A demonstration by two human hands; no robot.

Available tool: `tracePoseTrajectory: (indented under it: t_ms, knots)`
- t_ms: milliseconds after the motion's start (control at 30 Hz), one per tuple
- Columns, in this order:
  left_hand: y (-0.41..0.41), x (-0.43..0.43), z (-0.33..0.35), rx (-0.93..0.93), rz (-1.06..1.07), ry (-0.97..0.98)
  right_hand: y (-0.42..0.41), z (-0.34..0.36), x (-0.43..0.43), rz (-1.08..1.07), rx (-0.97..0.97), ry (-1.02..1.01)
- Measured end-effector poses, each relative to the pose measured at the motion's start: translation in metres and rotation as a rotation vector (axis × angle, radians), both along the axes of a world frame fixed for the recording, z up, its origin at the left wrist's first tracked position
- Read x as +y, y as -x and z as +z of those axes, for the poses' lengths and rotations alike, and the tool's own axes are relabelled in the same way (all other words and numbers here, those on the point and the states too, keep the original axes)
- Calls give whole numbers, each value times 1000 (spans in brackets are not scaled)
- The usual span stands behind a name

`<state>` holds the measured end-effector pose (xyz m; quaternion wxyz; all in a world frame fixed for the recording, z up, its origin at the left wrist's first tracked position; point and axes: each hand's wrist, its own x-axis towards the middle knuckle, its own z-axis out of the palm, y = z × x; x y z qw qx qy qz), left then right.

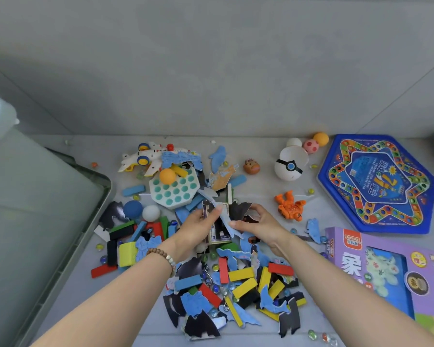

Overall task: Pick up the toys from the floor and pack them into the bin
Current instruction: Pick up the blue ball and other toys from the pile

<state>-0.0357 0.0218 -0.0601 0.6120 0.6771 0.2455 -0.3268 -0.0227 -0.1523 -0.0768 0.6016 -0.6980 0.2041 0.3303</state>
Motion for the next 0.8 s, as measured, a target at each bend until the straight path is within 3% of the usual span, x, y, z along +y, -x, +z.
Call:
tracePoseTrajectory:
  t_ms: [400, 567, 800]
  knots:
    - [-17, -3, 14, -115, 69, 24, -13, 18, 0, -65, -82, -55]
    - [-46, 3, 66, -238, 138, 59, -49, 77, 5, -52, -169, -70]
    - [-51, 55, 188, -349, 204, 72, -71, 209, 58, 68, -242, -136]
